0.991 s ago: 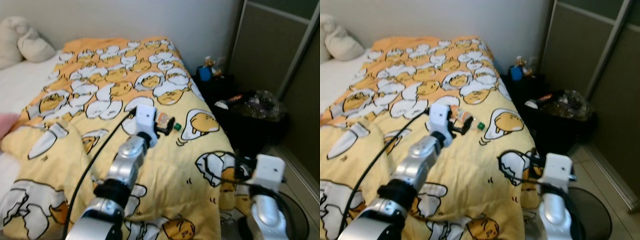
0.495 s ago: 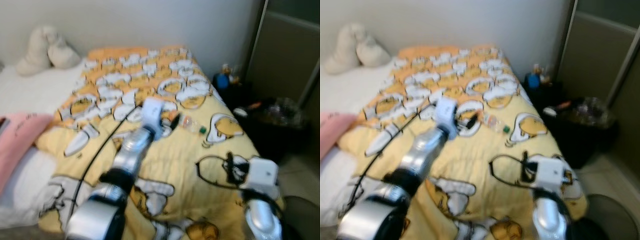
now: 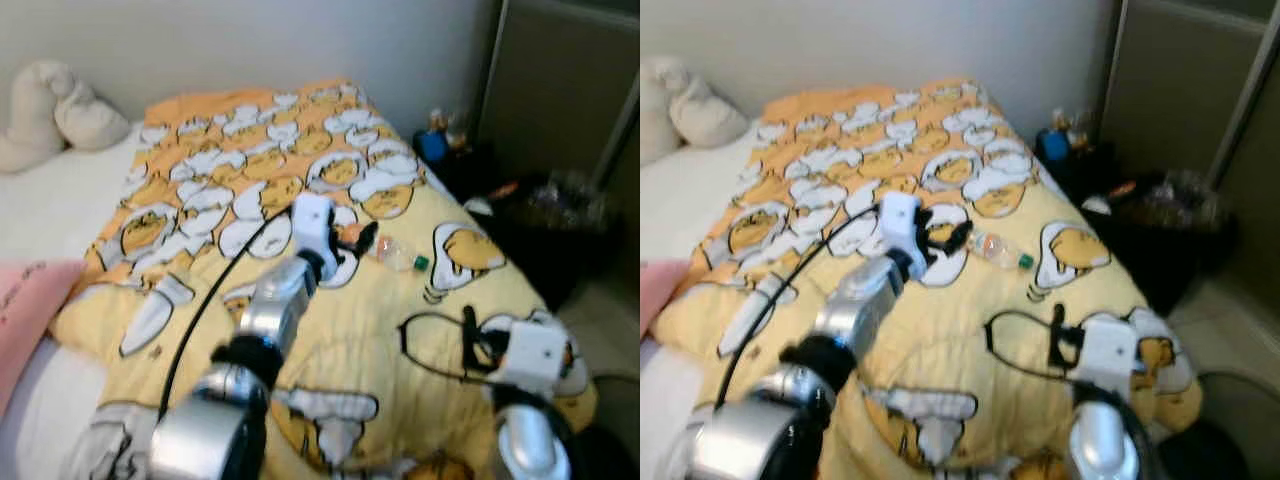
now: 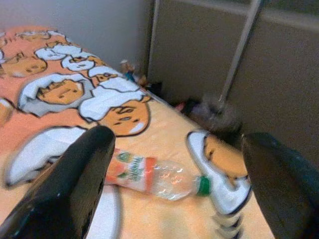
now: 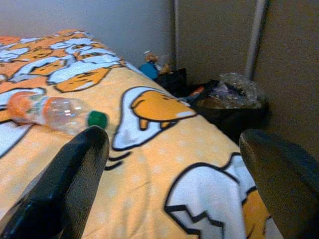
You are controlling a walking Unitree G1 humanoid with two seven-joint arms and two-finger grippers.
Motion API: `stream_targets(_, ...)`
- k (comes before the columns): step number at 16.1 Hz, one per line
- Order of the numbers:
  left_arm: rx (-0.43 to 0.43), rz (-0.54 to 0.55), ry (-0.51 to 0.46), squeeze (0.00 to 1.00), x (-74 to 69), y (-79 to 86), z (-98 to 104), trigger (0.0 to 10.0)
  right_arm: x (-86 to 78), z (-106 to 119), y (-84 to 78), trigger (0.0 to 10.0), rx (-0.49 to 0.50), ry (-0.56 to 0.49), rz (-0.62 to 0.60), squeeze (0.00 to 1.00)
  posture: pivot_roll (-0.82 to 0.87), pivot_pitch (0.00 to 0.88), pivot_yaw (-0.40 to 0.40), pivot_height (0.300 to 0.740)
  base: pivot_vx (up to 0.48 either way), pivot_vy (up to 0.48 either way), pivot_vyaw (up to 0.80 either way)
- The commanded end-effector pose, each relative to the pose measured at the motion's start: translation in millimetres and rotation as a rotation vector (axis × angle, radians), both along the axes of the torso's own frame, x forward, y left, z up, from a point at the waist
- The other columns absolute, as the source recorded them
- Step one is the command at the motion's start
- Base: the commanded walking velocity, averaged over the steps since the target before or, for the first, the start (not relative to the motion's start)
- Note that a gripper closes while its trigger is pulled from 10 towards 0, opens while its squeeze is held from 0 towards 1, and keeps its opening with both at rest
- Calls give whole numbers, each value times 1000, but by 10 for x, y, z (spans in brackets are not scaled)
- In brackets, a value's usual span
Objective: Clean up the room
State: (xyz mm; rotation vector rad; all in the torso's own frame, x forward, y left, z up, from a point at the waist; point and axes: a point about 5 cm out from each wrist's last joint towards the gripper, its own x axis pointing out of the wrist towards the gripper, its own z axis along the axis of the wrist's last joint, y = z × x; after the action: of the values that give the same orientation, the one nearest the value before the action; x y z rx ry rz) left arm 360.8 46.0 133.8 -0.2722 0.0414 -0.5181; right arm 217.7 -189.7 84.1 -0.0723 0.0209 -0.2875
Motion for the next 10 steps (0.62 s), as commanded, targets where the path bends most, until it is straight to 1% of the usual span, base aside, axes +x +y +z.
stream_targets(1, -13, 69, 58, 0, -47, 207, -160, 10000, -38, 75, -24, 10000, -15, -29, -14, 0, -104, 0, 125, 740, 0, 0, 0)
stream_targets(2, 30, 105, 84, 0, -237, 357, -397, 10000, -116, 83, -75, 10000, -35, -11, 3, 0, -94, 0, 84, 740, 0, 0, 0)
stream_targets(3, 73, 124, 87, 0, -378, 425, -552, 10000, -138, 72, -135, 10000, -54, 21, 39, 0, -77, 0, 27, 740, 0, 0, 0)
stream_targets(4, 84, 126, 82, 0, -413, 425, -587, 10000, -130, 64, -170, 10000, -64, 33, 50, 0, -74, 0, 18, 740, 0, 0, 0)
stream_targets(5, 113, 126, 61, 0, -418, 385, -591, 10000, -91, 57, -234, 10000, -78, 46, 62, 0, -58, 0, 0, 740, 0, 0, 0)
stream_targets(6, 87, 119, 41, 0, -377, 320, -520, 10000, -11, 66, -261, 10000, -92, 45, 80, 0, -43, 0, -10, 740, 0, -454, 0)
stream_targets(7, 88, 101, 5, 0, -344, 244, -421, 10000, 72, 90, -267, 10000, -96, 34, 86, 0, -31, 0, -12, 740, 0, -424, 0)
stream_targets(8, 84, 97, -13, 0, -320, 209, -351, 10000, 138, 111, -252, 10000, -86, 25, 89, 0, -22, 0, -12, 740, 0, -424, 0)
stream_targets(9, 80, 94, -28, 0, -278, 188, -299, 10000, 244, 121, -191, 10000, -69, 13, 106, 0, -5, 0, -10, 740, 274, -394, 0)
stream_targets(10, 81, 90, -27, 0, -262, 153, -295, 10000, 309, 110, -110, 10000, -51, 15, 129, 0, 1, 0, -16, 740, 285, -382, 0)
